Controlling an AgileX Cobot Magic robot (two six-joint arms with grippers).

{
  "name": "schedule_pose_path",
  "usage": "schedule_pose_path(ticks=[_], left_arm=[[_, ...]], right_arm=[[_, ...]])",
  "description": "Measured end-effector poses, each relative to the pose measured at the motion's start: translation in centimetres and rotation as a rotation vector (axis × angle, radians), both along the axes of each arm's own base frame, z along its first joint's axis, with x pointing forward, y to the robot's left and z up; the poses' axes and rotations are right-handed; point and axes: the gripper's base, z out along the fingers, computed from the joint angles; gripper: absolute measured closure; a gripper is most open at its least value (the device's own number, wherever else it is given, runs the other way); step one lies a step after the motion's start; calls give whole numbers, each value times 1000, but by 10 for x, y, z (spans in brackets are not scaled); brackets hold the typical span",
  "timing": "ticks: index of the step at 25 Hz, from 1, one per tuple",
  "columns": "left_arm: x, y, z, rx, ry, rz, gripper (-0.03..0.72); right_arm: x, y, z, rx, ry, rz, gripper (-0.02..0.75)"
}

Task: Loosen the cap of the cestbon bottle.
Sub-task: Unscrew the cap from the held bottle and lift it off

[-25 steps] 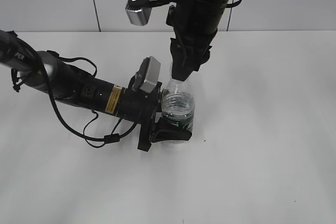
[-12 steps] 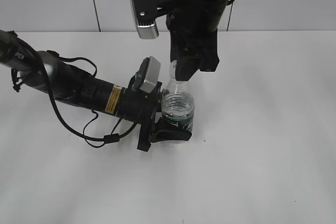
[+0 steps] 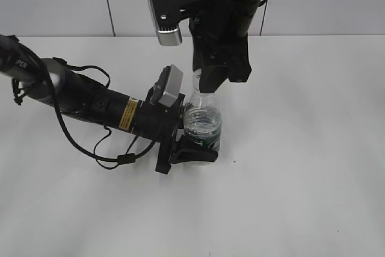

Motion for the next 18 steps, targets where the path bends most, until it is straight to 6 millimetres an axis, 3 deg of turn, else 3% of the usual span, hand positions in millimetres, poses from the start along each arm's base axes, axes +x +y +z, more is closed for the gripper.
schedule_pose_path(ticks=[12, 18], left_arm=[[-1, 0, 0, -1, 1, -6, 280], [-1, 0, 0, -1, 1, -6, 280]], right_arm=[[0, 0, 0, 5, 4, 0, 416], [-1, 1, 0, 14, 11, 1, 351]])
